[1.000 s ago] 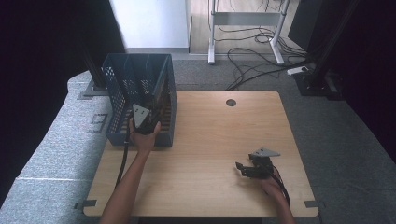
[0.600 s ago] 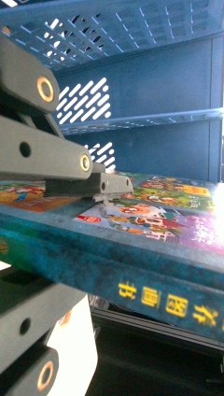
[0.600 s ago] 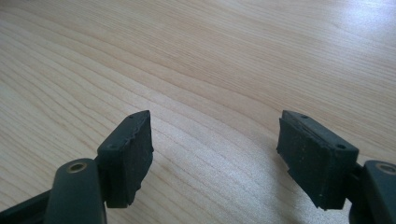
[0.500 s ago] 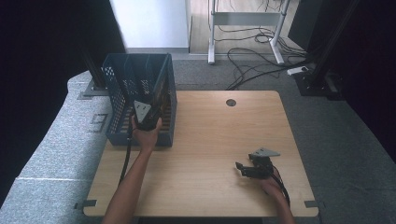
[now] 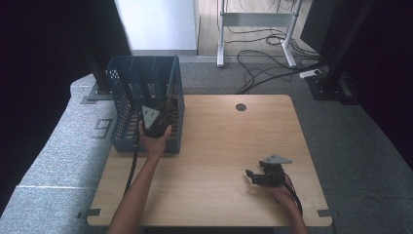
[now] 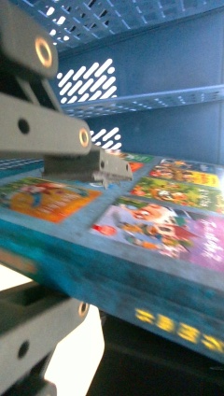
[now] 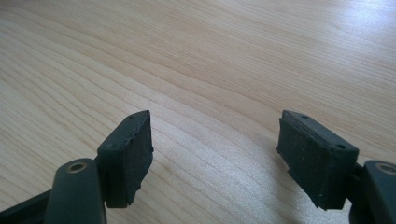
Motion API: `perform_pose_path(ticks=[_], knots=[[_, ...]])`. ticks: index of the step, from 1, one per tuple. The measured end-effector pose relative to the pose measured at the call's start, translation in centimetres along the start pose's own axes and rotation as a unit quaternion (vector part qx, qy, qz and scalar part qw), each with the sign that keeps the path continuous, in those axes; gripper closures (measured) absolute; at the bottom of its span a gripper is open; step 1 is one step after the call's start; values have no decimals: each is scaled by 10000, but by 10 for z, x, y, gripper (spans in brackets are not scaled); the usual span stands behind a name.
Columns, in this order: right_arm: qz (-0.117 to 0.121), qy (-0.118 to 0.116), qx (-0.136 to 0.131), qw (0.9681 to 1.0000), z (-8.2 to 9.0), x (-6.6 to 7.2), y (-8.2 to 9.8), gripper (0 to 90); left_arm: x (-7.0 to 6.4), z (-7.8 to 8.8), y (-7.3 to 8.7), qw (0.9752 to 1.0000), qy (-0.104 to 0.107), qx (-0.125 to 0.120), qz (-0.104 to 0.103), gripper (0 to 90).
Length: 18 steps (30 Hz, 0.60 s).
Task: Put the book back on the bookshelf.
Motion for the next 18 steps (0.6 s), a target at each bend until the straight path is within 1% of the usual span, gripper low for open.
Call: perform_pose_path(ticks=[2, 6, 8, 11, 18], knots=[[-11, -2, -1, 10000, 0, 0, 0, 258, 0, 2, 1, 10000, 20, 2, 14, 554], [-11, -13, -2, 10000, 0, 0, 0, 258, 3, 7, 4, 9997, 129, 83, 163, 491], [2, -13, -3, 10000, 0, 0, 0, 257, 5, 10, 5, 9996, 188, 153, 165, 467], [-15, -22, 0, 10000, 0, 0, 0, 258, 6, 17, 7, 9994, 230, 174, 203, 426], [-28, -42, -4, 10000, 0, -1, 0, 259, 10, 33, 12, 9986, 362, 279, 265, 396]])
Point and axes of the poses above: each handheld gripper's, and its own axes: z roughly backward along the jaws, y roughly out of its underside, x roughly to its left, the point moved 1 cm from there along -z, roughly forward along the jaws
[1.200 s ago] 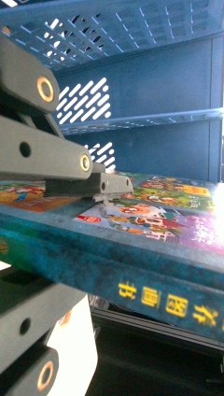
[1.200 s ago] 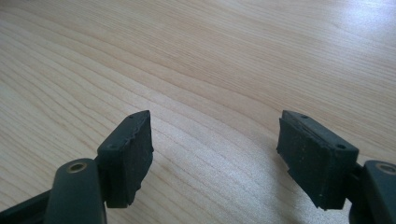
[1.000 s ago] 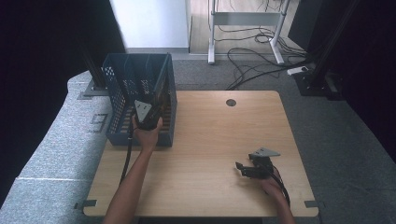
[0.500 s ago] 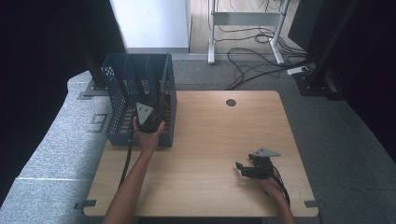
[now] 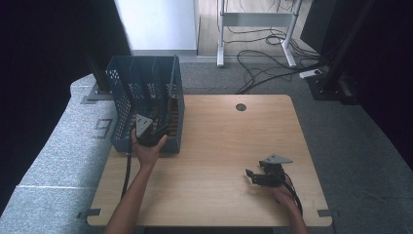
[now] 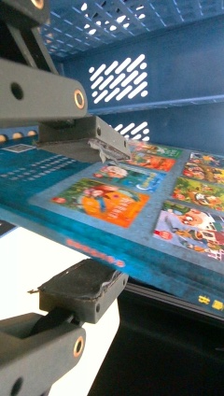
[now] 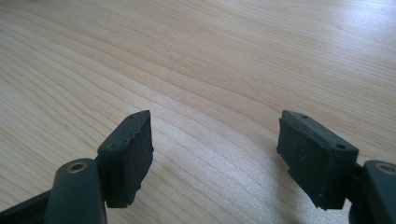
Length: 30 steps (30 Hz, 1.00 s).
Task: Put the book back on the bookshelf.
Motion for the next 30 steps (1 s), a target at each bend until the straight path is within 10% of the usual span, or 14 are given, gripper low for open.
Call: perform_pose_path(ticks=[30], knots=[[-35, -44, 81, 10000, -2, -1, -1, 256, -12, 62, 50, 9970, 534, 563, -30, 374]])
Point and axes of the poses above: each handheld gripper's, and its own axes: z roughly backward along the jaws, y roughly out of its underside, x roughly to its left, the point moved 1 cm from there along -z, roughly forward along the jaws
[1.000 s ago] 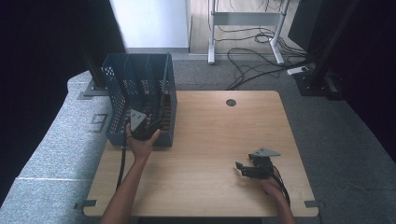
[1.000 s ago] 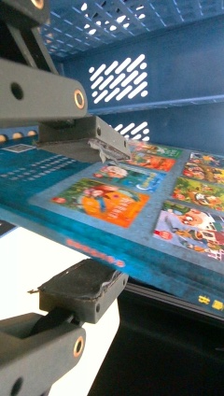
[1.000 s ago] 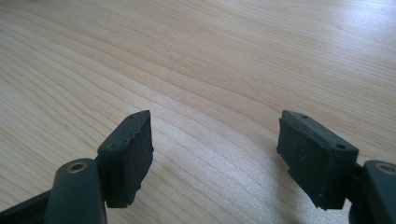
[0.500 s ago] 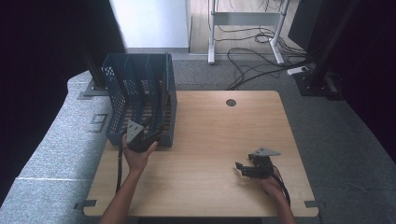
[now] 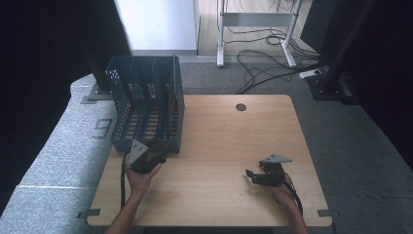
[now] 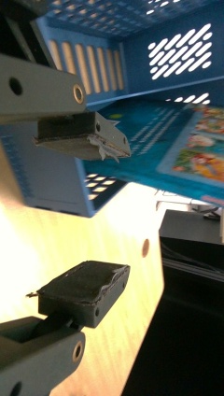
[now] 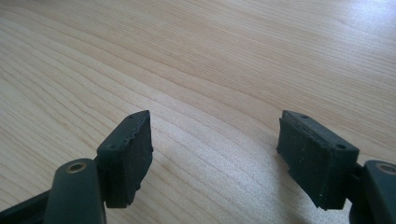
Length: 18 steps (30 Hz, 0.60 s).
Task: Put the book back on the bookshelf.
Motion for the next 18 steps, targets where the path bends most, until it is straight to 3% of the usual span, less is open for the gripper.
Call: perform_pose_path(ticks=[7, 18], knots=[[-24, -10, 9, 10000, 0, 0, 0, 256, -4, 8, 20, 9996, 133, 251, 27, 369], [-34, -20, 15, 10000, 0, -1, 0, 257, -10, 18, 40, 9978, 362, 554, 13, 366]])
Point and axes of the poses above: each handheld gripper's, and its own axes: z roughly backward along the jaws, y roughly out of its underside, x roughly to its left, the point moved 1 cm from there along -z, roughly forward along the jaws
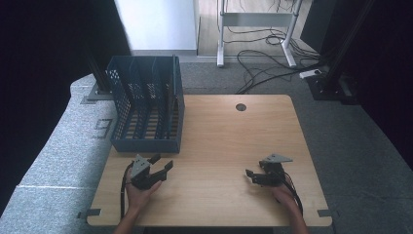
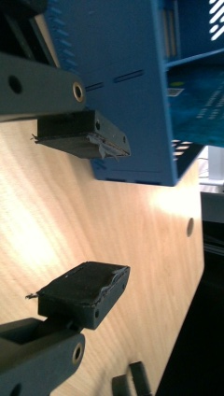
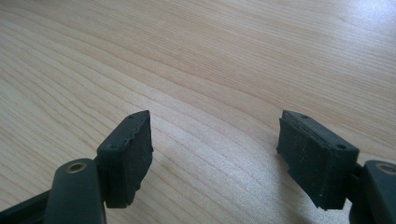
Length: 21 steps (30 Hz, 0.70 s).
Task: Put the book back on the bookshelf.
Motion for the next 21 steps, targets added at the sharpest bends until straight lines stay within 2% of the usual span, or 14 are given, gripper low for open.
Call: perform_pose_path(ticks=[4, 12, 21], knots=[[3, 8, 15, 10000, 0, 0, 0, 257, 4, 2, 4, 9999, 16, 54, 122, 361], [-8, -11, 23, 10000, 0, 0, 0, 256, 6, 5, 15, 9996, -6, 230, 133, 360], [-10, 6, 42, 10000, -1, 0, 0, 255, 5, 3, 18, 9993, 67, 350, 128, 359]])
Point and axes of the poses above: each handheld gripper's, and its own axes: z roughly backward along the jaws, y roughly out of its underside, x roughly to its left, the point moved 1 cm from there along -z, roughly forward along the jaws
